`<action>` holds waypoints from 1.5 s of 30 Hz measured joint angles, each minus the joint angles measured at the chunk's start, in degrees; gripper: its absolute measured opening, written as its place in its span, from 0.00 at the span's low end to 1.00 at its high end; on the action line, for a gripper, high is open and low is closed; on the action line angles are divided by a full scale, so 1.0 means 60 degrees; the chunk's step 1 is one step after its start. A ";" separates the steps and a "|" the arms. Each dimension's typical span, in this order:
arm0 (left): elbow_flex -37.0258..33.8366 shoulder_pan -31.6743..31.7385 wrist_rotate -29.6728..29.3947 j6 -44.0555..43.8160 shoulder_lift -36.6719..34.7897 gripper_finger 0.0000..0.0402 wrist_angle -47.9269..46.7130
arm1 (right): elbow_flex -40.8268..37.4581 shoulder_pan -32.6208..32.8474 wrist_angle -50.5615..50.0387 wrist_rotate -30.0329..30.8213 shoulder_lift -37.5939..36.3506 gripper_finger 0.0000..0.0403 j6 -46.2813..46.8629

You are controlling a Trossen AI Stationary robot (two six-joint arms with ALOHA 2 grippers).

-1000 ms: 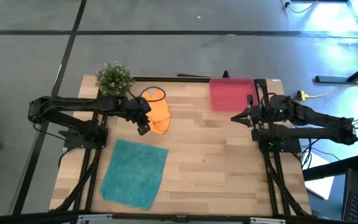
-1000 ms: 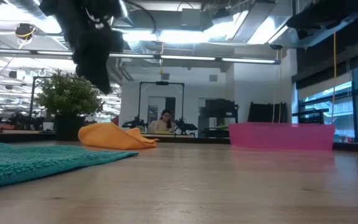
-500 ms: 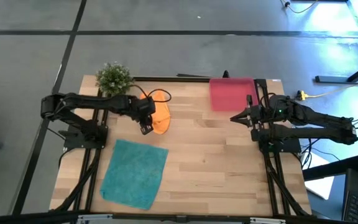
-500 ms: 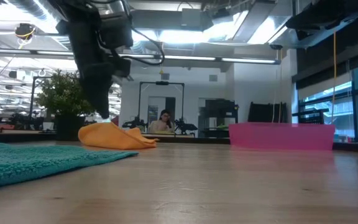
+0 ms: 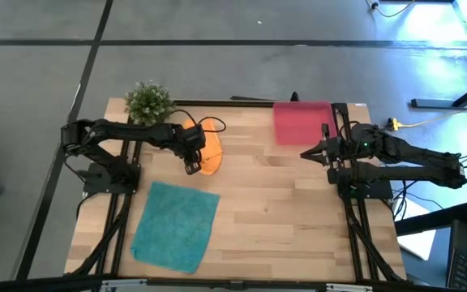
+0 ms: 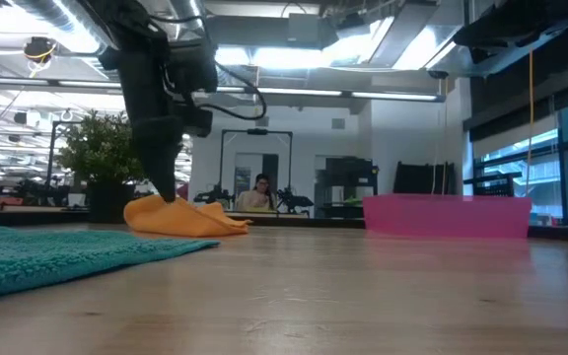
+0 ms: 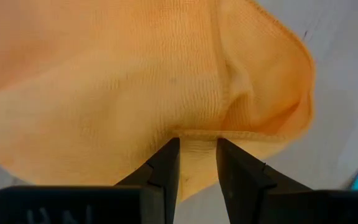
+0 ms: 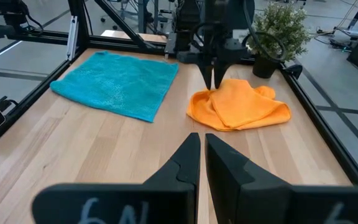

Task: Roll microfiber towels into tight, uniform cylinder then place into a basket
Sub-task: Fold the orange microfiber towel

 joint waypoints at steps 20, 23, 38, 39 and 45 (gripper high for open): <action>0.0000 -0.0011 0.0535 0.0004 0.0136 0.10 0.0041 | 0.0000 -0.0011 -0.0019 0.0000 0.0000 0.07 -0.0262; 0.0000 -0.0011 0.0532 0.0004 0.0133 0.04 0.0041 | 0.0000 -0.0011 -0.0023 0.0000 0.0000 0.07 -0.0270; 0.0050 -0.0011 0.0503 -0.0062 0.0136 0.15 -0.0048 | 0.0000 -0.0011 -0.0023 0.0000 0.0000 0.07 -0.0270; 0.0131 -0.0011 0.0503 -0.0062 0.0136 0.16 -0.0165 | 0.0000 -0.0011 -0.0023 0.0000 0.0000 0.07 -0.0270; 0.0889 0.0004 -0.0008 0.0007 0.0136 0.20 -0.0864 | 0.0000 -0.0011 -0.0023 0.0004 0.0000 0.07 -0.0270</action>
